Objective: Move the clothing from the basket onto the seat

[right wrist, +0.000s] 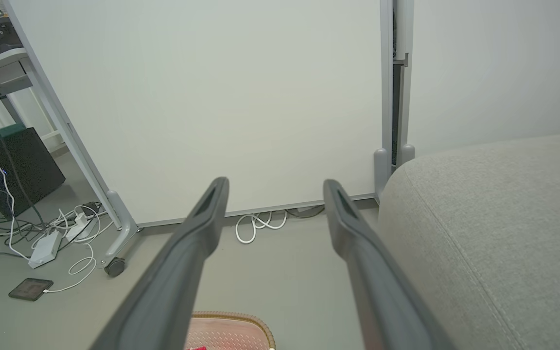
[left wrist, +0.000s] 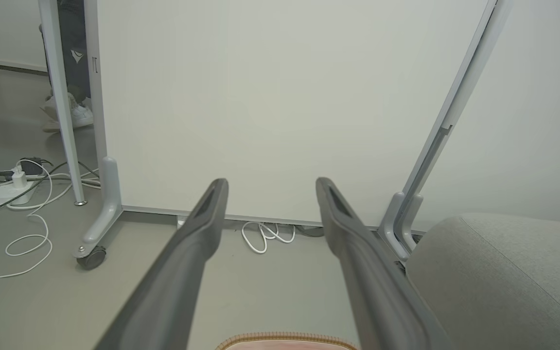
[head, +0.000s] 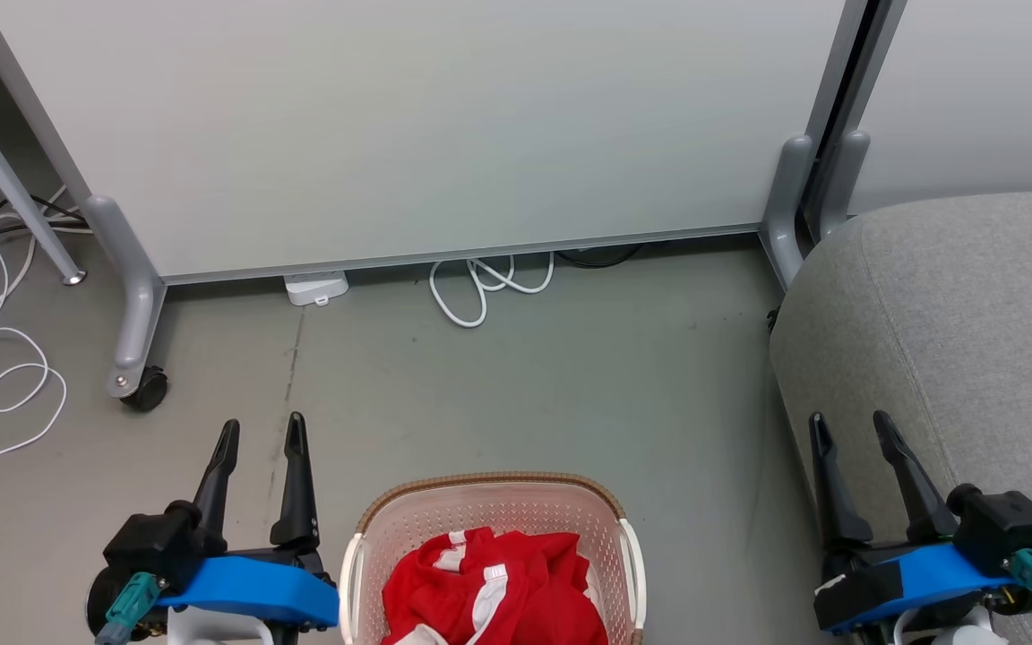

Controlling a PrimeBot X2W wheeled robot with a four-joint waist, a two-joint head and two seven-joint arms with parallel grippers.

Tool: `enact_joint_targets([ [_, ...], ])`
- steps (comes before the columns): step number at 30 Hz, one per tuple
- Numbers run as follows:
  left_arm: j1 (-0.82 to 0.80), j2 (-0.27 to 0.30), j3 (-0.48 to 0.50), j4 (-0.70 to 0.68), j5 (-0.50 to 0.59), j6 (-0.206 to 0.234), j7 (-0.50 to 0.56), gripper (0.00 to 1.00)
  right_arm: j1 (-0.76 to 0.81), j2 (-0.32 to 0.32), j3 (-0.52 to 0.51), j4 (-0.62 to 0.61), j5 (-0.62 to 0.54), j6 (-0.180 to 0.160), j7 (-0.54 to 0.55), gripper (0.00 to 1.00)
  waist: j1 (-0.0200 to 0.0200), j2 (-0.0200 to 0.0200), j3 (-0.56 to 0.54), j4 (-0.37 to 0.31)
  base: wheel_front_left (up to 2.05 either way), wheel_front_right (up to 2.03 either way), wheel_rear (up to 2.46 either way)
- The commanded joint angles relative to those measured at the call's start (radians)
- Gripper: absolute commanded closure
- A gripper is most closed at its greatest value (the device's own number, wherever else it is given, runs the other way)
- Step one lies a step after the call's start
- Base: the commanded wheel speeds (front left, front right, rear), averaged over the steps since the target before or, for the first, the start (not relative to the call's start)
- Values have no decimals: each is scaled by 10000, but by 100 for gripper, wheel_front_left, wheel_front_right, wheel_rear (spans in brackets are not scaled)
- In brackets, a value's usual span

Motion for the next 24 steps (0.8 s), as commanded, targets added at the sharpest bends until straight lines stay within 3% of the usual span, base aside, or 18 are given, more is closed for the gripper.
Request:
enact_joint_targets([
  [1,-128,44,-44,1,143,-24,-68,0,32,-62,-21,-32,-154,21,-57,0,0,0,2,-1,0,0,0],
  [24,-186,48,-80,363,882,35,-384,0,80,-66,-126,-40,-1239,16,-372,0,0,0,34,67,0,0,0],
])
